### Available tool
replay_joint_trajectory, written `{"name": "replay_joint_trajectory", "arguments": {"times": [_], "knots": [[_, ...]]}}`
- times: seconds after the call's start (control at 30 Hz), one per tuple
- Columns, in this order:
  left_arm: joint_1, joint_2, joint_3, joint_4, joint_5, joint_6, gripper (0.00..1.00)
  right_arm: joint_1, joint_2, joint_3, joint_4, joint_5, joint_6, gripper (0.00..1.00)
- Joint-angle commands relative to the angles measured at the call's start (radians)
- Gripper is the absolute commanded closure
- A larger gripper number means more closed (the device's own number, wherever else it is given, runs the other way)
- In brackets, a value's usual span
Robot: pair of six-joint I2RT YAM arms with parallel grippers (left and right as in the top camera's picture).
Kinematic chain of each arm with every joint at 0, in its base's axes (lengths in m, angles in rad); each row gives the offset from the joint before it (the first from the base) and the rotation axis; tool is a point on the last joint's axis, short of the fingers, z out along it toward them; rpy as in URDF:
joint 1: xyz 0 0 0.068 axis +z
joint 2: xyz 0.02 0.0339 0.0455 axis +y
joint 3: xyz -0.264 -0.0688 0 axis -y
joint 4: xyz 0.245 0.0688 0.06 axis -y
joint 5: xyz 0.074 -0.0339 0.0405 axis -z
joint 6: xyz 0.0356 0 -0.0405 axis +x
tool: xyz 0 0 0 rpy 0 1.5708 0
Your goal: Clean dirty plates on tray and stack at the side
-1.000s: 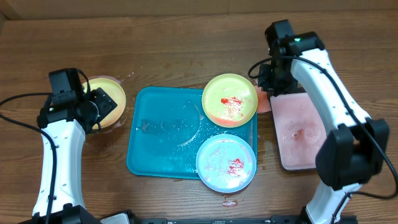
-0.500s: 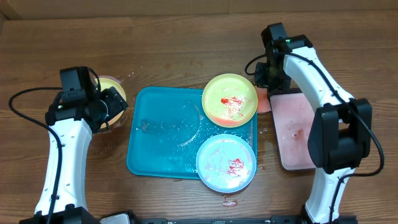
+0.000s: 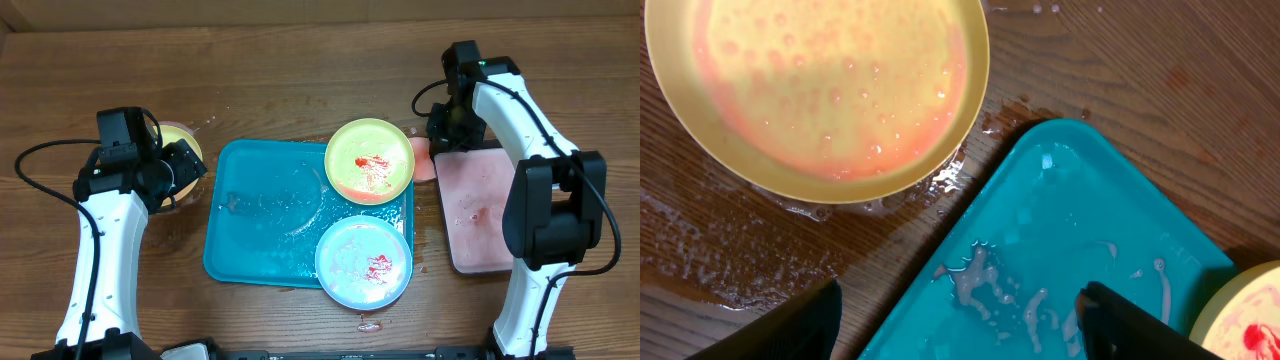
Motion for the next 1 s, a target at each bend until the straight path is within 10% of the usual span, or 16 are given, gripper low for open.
{"name": "replay_joint_trajectory", "arguments": {"times": [0.0, 0.97], "knots": [[-0.006, 0.002, 0.007, 0.002, 0.009, 0.020, 0.23, -0.019, 0.015, -0.006, 0.006, -0.019, 0.000, 0.72], [-0.007, 0.003, 0.007, 0.027, 0.007, 0.087, 0.32, 0.005, 0.013, 0.228, -0.167, 0.029, -0.069, 0.72]]}}
